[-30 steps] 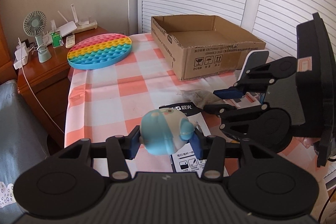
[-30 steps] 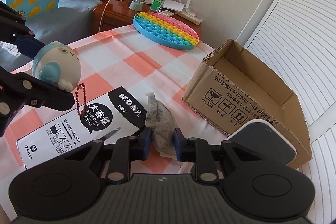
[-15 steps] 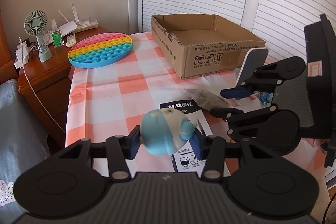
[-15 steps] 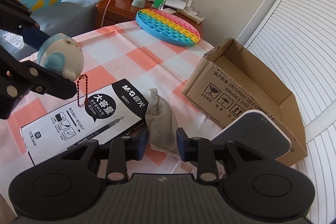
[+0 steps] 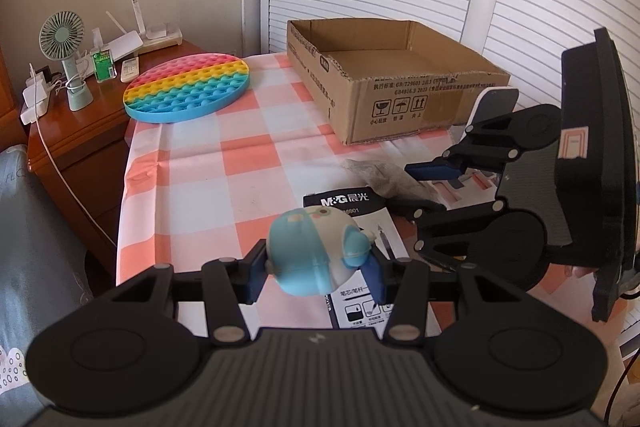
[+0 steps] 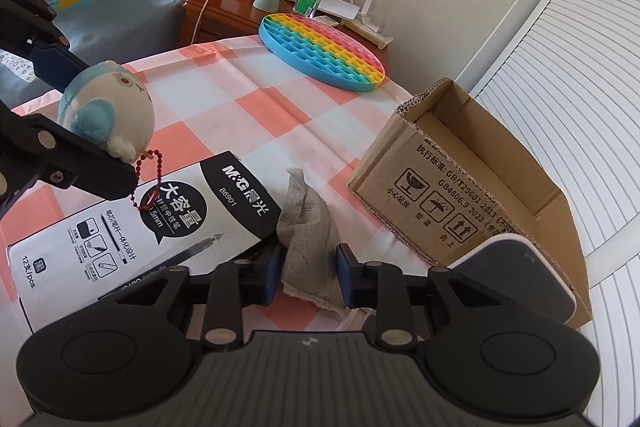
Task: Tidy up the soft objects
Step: 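Close the right tool on the grey cloth pouch while the left tool holds the plush bird, then carry the grey pouch with the right tool while the left tool carries the bird toward the box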
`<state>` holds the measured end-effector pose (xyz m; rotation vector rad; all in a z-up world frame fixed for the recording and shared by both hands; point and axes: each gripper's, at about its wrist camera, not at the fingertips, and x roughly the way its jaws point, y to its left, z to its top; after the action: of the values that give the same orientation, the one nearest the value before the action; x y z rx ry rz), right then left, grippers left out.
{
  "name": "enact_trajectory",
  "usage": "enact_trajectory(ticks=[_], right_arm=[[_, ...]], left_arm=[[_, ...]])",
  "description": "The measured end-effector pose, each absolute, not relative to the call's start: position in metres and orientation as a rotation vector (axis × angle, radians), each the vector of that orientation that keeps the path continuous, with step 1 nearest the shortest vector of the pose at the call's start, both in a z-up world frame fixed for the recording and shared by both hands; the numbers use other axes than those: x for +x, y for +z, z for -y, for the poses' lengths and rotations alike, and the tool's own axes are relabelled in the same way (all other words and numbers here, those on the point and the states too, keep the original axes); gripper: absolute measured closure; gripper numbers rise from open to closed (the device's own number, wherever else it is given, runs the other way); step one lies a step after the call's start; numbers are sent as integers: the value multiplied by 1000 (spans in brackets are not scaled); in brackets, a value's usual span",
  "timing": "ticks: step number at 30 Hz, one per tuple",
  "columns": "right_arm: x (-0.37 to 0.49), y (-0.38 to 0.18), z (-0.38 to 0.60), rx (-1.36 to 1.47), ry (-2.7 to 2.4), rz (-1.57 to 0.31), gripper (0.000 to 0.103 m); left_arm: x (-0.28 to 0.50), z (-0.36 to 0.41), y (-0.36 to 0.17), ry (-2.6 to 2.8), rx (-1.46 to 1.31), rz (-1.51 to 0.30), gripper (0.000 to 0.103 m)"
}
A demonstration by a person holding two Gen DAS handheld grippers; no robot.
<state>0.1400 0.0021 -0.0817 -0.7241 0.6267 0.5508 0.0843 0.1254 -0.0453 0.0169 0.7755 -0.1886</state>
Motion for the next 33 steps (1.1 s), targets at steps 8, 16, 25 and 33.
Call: enact_trajectory(ticks=[8,16,25,33], right_arm=[[135,-74,1,-704,551,-608,84],[117,-54,11,-682,562,-574,87],[88,-34,30,-671,574,-550,91],[83,-42,53,-600,594,-646,82]], left_arm=[[86,-124,-47,-188,24,-787,55],[79,-119,-42,-184,39,-795,55],[65,-106,-33,-182,68,-787,55],[57,-95,-35,-193,69,-795,55]])
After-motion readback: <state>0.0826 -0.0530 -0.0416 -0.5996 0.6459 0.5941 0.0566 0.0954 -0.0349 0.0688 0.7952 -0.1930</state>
